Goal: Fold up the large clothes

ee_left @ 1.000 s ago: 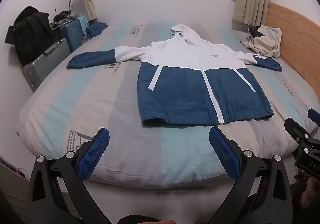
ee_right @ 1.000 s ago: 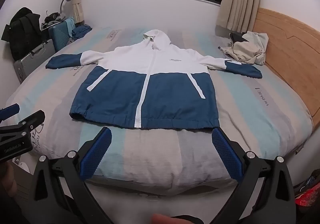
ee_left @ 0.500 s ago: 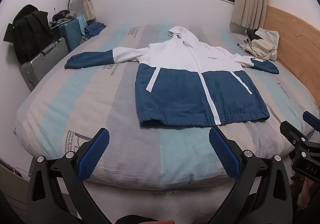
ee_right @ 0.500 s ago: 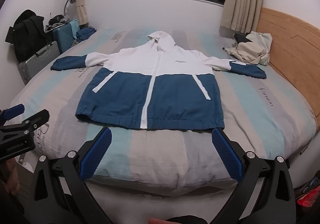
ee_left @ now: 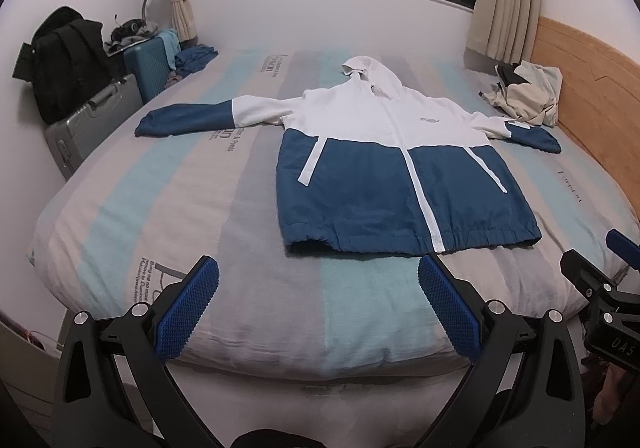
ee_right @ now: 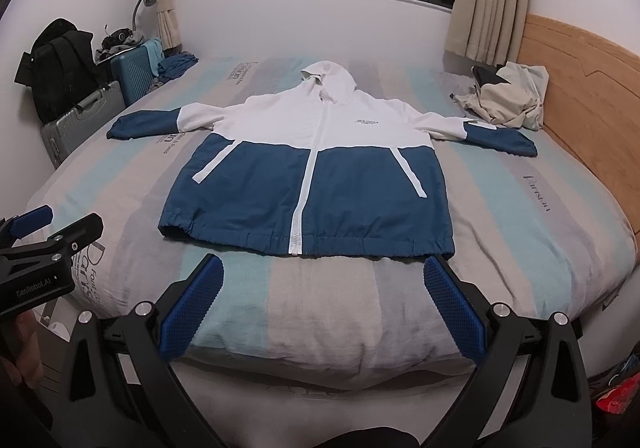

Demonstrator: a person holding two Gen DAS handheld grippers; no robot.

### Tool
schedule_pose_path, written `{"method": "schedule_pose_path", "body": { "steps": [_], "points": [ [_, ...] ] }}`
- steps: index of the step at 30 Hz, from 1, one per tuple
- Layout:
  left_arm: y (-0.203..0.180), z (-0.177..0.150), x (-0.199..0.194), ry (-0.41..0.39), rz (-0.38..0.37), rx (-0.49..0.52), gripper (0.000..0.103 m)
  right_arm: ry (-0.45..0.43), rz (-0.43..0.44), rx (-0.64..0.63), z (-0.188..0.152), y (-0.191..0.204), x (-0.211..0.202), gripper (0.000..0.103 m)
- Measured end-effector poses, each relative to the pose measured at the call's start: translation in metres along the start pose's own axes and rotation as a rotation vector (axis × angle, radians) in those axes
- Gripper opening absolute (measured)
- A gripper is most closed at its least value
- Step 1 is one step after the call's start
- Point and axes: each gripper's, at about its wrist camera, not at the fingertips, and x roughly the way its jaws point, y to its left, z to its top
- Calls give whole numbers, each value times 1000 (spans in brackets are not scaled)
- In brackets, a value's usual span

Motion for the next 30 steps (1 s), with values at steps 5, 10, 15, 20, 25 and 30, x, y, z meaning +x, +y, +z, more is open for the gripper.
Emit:
{"method": "schedule_pose_path", "body": {
  "steps": [5,10,15,20,25,30],
  "points": [
    [-1,-1,0,0,2,3,98,2,-4,-3,-1,1,-1,96],
    [1,-2,0,4,4,2,98,1,-7,-8,-1,2,-1,96],
    [3,-2,-1,1,7,1,98,3,-9,-6,-3,2,-2,96],
    [0,-3,-1,1,5,0,98,3,-9,-4,-3,2,-1,96],
    [-1,-2,-1,2,2,3,98,-3,-5,1,-5,1,-2,96],
    [-1,-2,-2,2,3,3,98,-1,-9,-1,-4,1,-2,96]
  ]
}}
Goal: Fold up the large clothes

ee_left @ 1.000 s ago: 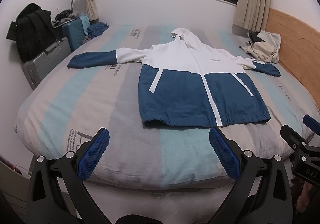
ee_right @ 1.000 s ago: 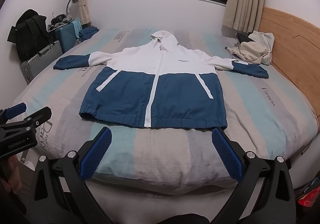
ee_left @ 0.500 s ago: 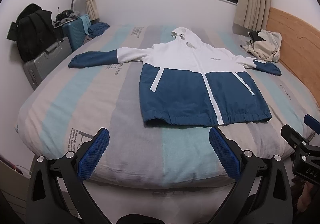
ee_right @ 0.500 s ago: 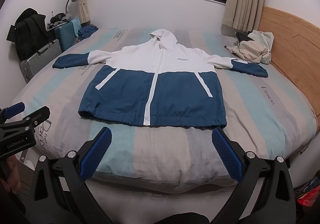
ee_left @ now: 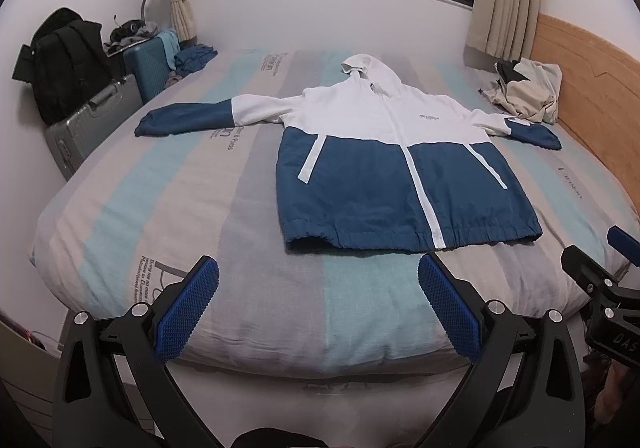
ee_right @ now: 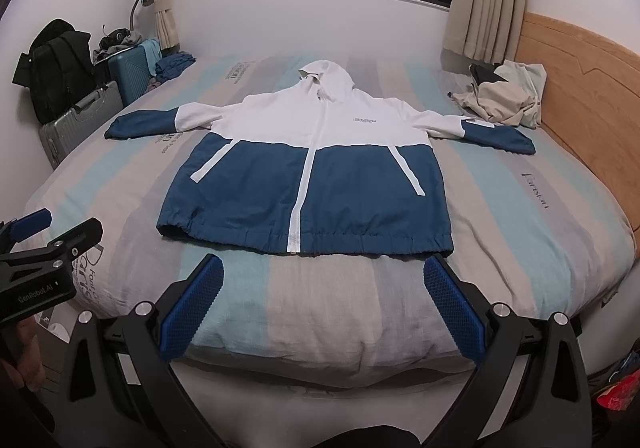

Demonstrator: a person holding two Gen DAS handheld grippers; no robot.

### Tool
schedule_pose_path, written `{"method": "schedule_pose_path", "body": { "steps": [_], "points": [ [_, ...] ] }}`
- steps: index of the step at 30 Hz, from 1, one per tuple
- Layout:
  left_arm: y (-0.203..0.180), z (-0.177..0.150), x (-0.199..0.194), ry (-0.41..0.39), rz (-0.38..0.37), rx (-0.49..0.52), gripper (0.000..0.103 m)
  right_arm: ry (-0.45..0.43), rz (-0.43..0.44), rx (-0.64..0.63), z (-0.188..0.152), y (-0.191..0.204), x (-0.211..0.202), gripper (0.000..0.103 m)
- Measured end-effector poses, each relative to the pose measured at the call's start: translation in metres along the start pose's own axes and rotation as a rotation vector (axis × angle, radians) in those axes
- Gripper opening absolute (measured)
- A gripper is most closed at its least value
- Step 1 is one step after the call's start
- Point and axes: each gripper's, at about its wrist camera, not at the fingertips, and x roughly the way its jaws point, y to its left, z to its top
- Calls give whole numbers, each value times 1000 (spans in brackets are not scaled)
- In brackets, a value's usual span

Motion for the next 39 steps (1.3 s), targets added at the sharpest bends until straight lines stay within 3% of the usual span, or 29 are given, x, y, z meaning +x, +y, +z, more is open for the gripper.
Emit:
{"method": "schedule_pose_path", "body": {
  "steps": [8,14,21,27,30,36,39],
  "points": [
    [1,3,2,-3,-1,0,97,-2,-22,-5,3,0,1,96],
    [3,14,9,-26,6,-5,97,-13,8,40,12,-3,8,96],
    [15,46,63,-14,1,-32,97,-25,19,1,37,1,54,96],
    [14,103,149,-21,29,-23,97,-7,7,-13,85,-6,138,96],
    [6,139,184,11,39,19,97,44,39,-12,122,-15,169,96],
    [-4,213,221,103,58,12,97,155,96,35,212,-40,201,96],
    [-8,253,227,133,81,-9,97,189,55,21,244,-46,213,96]
  ]
}}
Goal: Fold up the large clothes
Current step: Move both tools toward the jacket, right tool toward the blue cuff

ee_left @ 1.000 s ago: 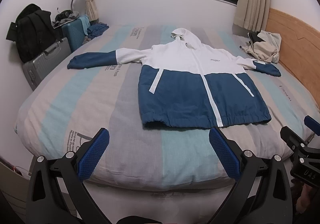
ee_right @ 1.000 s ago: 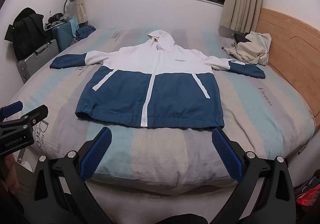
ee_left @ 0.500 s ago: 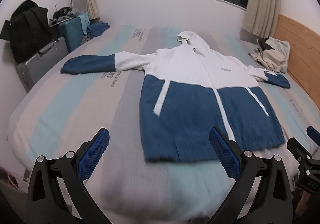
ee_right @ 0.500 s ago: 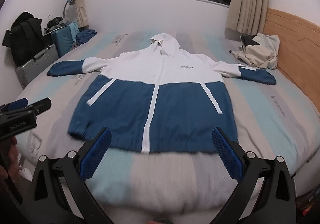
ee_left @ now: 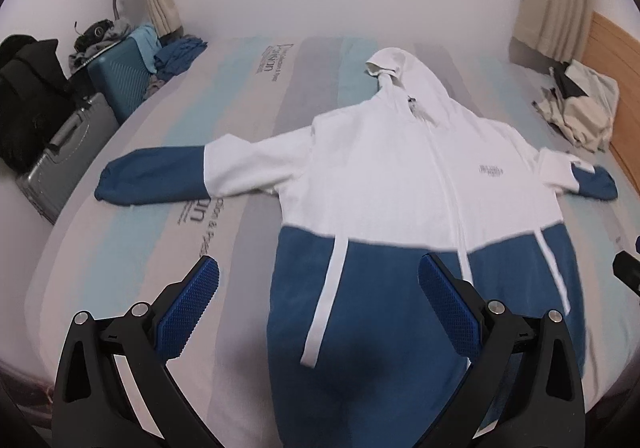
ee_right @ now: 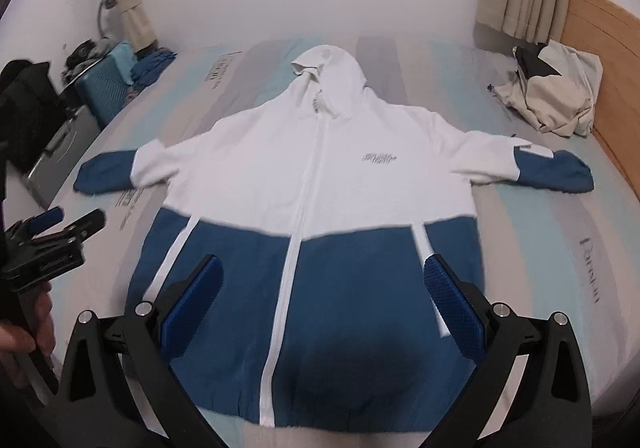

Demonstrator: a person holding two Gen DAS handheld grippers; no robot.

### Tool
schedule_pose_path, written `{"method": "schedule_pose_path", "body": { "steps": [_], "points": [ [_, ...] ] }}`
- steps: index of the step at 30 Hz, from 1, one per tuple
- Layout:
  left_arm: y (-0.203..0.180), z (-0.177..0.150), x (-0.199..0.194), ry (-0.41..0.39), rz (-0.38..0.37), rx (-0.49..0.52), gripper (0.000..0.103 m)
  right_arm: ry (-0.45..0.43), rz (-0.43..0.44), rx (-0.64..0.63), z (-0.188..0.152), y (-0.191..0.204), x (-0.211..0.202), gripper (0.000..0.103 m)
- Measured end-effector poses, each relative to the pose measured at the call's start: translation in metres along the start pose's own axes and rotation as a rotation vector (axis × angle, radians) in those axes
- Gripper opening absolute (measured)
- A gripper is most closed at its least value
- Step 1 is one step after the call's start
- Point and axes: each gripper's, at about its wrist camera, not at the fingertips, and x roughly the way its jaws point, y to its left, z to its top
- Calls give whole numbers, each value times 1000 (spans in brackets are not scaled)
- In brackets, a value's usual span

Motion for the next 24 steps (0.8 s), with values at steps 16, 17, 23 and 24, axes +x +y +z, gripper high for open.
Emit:
{"method": "schedule_pose_path", "body": {
  "steps": [16,17,23,24],
  "points": [
    [-30,133,109,114,-13,-37,97,99,41,-6,138,-54,116,96],
    [-34,138,122,118,-5,-33,97,109,29,2,141,-63,125,96],
    [-52,160,202,112,11,-32,97,124,-221,25,142,-172,179,96],
    [-54,160,211,113,12,-31,97,125,-259,26,139,-191,185,96]
  ]
}}
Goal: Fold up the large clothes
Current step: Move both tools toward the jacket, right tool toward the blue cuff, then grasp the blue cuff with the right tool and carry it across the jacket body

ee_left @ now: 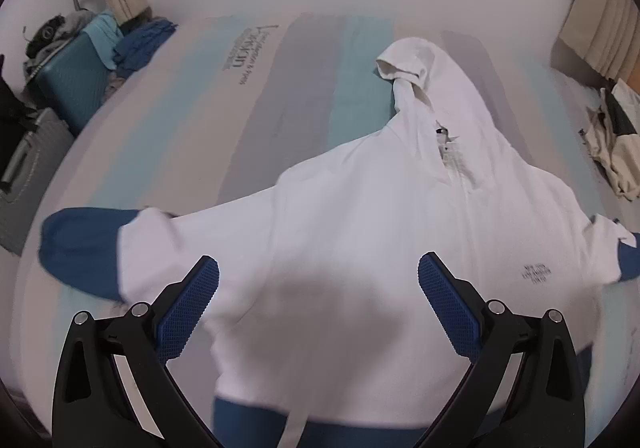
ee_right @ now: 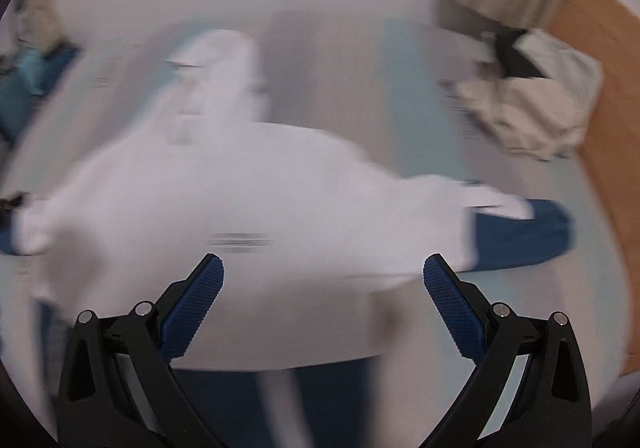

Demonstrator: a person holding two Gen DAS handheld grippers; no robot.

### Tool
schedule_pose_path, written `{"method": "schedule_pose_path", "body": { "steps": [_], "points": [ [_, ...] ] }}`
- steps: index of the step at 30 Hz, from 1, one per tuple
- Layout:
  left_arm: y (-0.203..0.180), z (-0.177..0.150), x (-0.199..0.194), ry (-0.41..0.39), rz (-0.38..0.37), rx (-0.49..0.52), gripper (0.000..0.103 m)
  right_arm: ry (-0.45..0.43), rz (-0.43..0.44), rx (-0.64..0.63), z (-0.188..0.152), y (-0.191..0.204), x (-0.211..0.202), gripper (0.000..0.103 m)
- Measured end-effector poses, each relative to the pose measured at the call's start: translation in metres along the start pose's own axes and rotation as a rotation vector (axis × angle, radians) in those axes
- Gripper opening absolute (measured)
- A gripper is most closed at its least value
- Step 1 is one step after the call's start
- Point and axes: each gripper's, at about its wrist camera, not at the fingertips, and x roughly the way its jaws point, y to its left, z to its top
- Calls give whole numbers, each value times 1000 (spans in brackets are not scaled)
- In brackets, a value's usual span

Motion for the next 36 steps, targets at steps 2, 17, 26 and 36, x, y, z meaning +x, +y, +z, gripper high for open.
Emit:
{"method": "schedule_pose_path", "body": {
  "steps": [2,17,26,36],
  "points": [
    [-10,2,25,8,10,12,97,19,-37,35,-2,-57,34,96],
    [-75,-1,130,156,62,42,97,184,-105,496,-44,-388,180,96],
    [-83,5,149,155,103,25,97,232,-28,576,-56,-421,235,96],
    [-91,0,135,162,107,79,97,258,40,600,-53,-407,229,29]
  ]
}}
